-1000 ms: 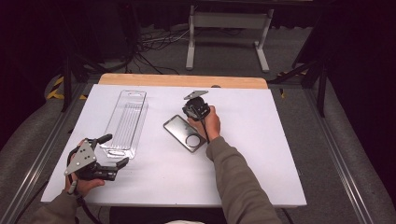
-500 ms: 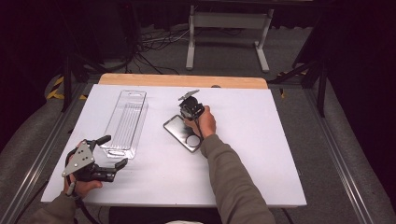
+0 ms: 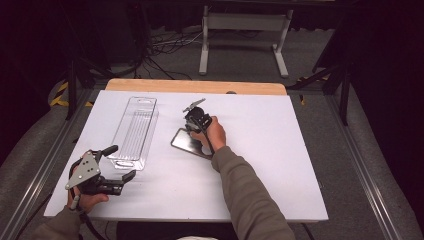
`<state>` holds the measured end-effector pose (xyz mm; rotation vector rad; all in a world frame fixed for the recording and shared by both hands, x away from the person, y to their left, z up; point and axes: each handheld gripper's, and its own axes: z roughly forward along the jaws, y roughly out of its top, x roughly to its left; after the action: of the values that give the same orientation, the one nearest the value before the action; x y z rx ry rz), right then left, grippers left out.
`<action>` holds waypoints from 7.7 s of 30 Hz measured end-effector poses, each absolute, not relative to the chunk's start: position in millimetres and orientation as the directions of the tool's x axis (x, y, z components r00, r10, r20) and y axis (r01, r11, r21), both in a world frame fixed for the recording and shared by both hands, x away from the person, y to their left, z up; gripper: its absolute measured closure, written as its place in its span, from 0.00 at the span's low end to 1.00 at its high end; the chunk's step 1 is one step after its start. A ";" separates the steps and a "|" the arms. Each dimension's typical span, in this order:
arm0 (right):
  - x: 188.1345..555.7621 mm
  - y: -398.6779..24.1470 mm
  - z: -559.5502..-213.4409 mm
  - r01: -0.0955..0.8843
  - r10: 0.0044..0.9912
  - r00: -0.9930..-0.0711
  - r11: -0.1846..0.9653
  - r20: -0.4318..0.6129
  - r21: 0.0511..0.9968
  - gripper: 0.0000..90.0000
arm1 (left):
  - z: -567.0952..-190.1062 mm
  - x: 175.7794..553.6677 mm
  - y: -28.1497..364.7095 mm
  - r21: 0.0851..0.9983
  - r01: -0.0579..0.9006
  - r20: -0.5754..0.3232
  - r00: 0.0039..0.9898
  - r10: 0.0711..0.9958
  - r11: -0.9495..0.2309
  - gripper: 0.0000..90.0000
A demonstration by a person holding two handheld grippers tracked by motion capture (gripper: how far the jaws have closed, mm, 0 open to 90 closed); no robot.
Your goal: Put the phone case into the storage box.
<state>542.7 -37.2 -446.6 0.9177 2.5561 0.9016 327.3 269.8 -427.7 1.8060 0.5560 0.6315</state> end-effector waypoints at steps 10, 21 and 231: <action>511.5 -20.9 -446.1 0.394 0.554 -0.828 0.680 -0.082 0.618 1.00 | -428.0 327.0 269.9 0.952 0.074 0.146 0.745 0.651 -0.298 0.06; 472.5 -19.2 -446.6 0.326 0.477 -0.873 0.722 -0.099 0.610 1.00 | -428.7 327.6 269.9 0.947 0.081 0.152 0.741 0.654 -0.311 0.06; 457.6 -113.8 -340.8 0.326 0.708 -0.650 0.587 -0.275 0.741 0.94 | -416.6 333.2 253.9 0.947 0.167 0.072 0.724 0.686 -0.275 0.11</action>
<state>457.6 -113.8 -340.8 0.8194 2.2579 0.8983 333.2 253.9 -416.6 1.8126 0.6688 0.5815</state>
